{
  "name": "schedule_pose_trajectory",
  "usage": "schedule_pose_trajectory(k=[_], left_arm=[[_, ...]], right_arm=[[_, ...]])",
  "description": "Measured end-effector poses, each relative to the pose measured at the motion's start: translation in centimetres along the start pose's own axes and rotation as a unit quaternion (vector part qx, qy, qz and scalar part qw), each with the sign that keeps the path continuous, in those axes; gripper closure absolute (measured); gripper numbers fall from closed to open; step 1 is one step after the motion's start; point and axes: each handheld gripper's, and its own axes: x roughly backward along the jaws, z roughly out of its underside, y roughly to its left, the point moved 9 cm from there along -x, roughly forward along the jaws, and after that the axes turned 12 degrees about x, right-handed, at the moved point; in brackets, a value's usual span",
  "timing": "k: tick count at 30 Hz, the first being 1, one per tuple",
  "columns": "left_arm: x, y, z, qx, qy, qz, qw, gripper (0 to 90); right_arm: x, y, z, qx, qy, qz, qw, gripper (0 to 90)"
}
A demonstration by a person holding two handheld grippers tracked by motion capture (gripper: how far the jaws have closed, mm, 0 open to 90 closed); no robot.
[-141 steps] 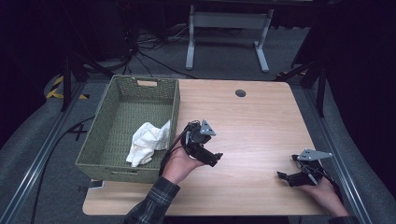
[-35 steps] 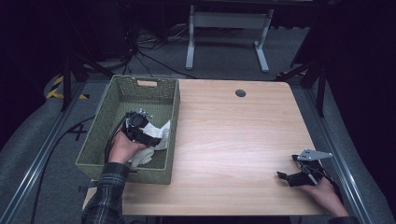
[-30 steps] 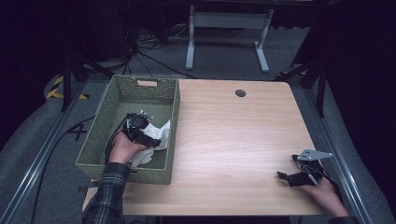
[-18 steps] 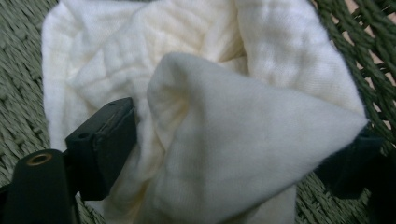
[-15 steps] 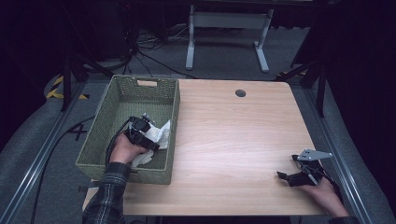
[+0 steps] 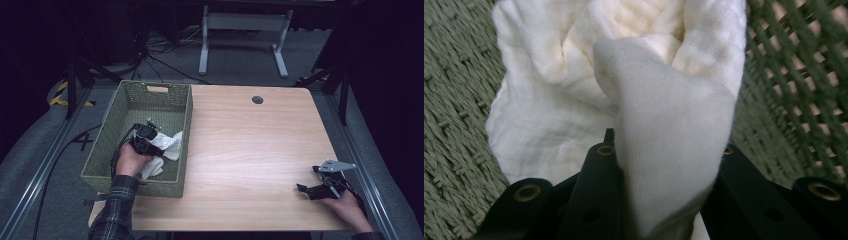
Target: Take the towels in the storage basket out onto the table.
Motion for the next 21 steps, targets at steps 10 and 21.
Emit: schedule_pose_trajectory(k=[10,21], left_arm=[[1.8,-0.3,-1.3,0.003,-0.071,0.023,0.9972,80.1],[5.2,-1.2,-2.4,-0.002,-0.148,0.040,0.9881,80.8]], right_arm=[[0.0,0.0,0.0,0.000,0.000,0.000,1.0000,0.0],[0.0,0.0,0.0,0.000,0.000,0.000,1.0000,0.0]])
